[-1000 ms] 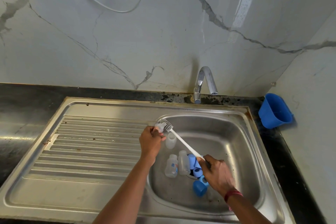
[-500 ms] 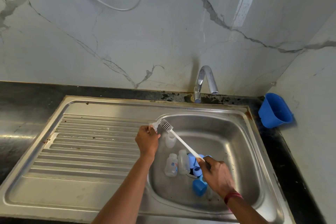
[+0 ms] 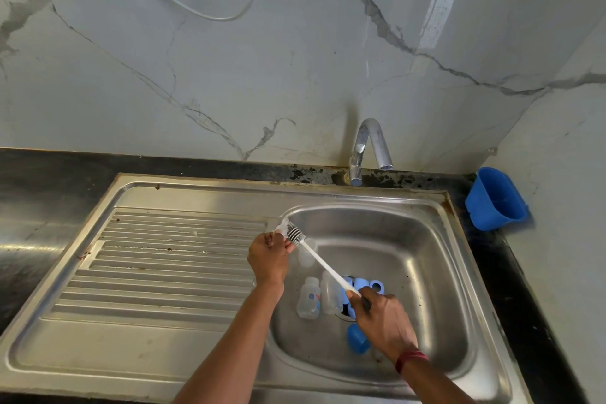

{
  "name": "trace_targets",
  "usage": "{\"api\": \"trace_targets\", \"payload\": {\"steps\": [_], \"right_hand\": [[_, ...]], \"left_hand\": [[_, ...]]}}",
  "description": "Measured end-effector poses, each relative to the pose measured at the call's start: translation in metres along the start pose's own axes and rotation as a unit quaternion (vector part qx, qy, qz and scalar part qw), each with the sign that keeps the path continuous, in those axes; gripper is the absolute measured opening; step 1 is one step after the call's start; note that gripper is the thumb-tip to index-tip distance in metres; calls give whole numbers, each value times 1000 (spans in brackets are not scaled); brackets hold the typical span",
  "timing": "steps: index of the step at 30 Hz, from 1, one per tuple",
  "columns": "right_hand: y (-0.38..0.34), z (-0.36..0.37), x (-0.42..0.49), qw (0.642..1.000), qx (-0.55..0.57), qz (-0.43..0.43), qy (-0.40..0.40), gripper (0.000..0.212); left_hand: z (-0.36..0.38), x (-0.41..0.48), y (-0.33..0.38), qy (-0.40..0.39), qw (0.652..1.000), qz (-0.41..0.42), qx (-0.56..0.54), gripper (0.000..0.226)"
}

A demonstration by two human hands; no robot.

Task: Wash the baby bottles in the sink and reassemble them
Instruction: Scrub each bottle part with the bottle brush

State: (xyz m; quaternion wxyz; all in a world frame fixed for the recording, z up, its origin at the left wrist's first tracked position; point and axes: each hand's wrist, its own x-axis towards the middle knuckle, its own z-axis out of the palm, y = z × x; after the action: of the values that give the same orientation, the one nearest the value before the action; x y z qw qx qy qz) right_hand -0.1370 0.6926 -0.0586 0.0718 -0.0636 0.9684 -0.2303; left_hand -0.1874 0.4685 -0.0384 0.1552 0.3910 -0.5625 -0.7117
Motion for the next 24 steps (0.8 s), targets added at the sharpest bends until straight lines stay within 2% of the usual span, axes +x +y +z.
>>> {"api": "trace_targets", "payload": {"steps": [3, 6, 8, 11, 18, 24], "right_hand": [[3, -4, 6, 1000, -5, 7, 12, 42], [-1, -10, 9, 997, 63, 33, 22, 28], [-4, -9, 10, 997, 64, 25, 25, 31], [-5, -2, 4, 998, 47, 23, 18, 37], [-10, 7, -7, 998, 62, -13, 31, 34], [-6, 0, -10, 1000, 26, 11, 7, 37]], "left_hand": [[-1, 1, 3, -7, 999, 16, 28, 17], [0, 1, 3, -5, 999, 25, 47, 17], [1, -1, 3, -3, 998, 23, 52, 17], [2, -4, 4, -3, 1000, 2, 13, 16], [5, -13, 13, -37, 986, -80, -144, 22], [-4, -8, 15, -26, 986, -91, -137, 21]]}}
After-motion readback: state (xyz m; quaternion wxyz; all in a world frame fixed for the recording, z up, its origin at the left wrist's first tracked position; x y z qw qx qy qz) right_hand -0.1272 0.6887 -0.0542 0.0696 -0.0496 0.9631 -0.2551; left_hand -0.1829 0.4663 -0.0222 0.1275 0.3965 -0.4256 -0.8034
